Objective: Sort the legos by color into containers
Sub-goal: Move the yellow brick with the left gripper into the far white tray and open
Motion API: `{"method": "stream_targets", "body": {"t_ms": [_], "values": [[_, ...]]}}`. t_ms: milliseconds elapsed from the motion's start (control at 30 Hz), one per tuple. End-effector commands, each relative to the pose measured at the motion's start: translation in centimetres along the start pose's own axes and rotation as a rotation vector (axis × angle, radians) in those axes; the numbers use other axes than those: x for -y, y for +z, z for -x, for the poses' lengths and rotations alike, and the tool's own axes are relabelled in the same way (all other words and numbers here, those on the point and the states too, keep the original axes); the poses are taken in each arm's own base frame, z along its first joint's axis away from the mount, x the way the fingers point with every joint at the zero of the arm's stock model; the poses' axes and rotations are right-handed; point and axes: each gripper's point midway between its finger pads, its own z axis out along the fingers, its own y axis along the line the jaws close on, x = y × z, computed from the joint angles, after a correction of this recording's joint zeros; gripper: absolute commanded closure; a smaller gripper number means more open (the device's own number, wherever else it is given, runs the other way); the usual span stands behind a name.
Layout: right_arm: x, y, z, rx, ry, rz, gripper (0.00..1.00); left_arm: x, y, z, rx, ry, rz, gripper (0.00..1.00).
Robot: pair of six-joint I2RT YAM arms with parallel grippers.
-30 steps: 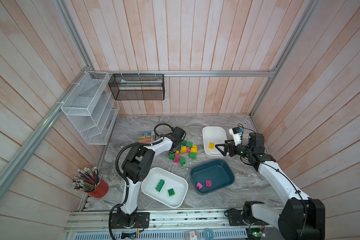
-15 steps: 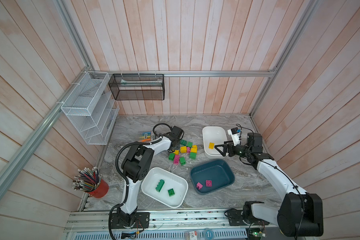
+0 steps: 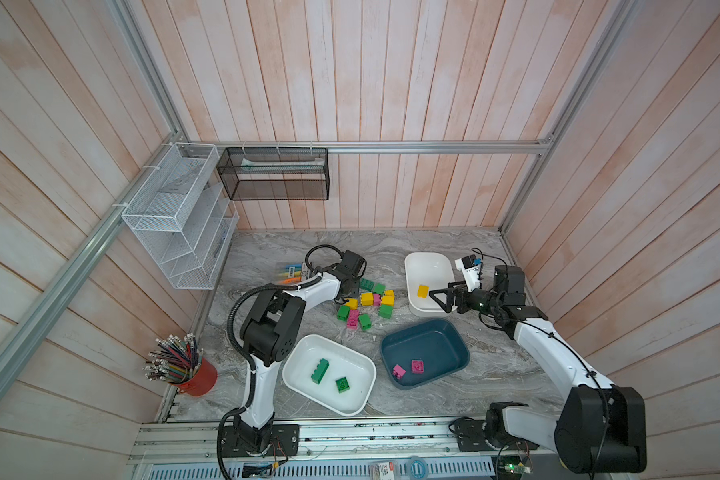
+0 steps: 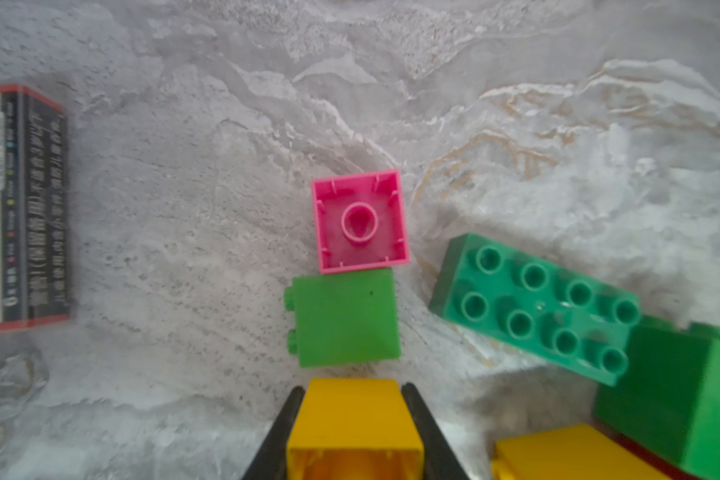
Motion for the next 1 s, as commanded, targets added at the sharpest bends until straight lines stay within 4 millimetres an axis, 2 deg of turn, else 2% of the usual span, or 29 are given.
{"method": "stream_targets", "body": {"t_ms": [0,133,233,333,433,500,600,733,833,933,967], "values": [[-0.5,-0.2,1.1,0.022,-0.027,0.012,0.02,1.3,-5.2,2.3,0.077,0.02,-0.089,0.7],[-0.2,-0.3,1.4,0.031,-0.029,-0.012,0.02,4.1,-9.2,3.6,0.126,0.082,-0.184,0.7],[0.1,-0.6,1.9,0.048,-0.028,-0.032,0.02,7.6,-11.6,4.3,0.155,0.141,-0.302,0.7],[0.5,-1.0,2.2,0.064,-0.023,-0.059,0.02,11.8,-12.9,4.8,0.175,0.187,-0.454,0.7],[1.1,-1.5,2.5,0.081,-0.014,-0.095,0.02,16.0,-13.2,4.9,0.18,0.246,-0.555,0.7],[1.6,-2.0,2.6,0.095,-0.011,-0.122,0.02,18.7,-13.0,5.1,0.187,0.277,-0.616,0.7],[1.8,-2.6,2.8,0.109,-0.008,-0.141,0.02,21.8,-11.8,5.2,0.18,0.302,-0.683,0.7],[1.8,-3.1,2.8,0.115,-0.007,-0.151,0.02,24.5,-9.0,5.8,0.183,0.332,-0.687,0.7],[1.7,-3.4,2.9,0.123,-0.008,-0.155,0.02,25.9,-6.9,5.8,0.193,0.357,-0.676,0.7],[1.6,-3.5,2.9,0.124,-0.008,-0.152,0.02,26.2,-4.5,5.8,0.194,0.362,-0.632,0.68],[1.6,-3.6,2.9,0.123,-0.007,-0.153,0.02,26.2,-4.1,5.8,0.186,0.365,-0.625,0.65]]}}
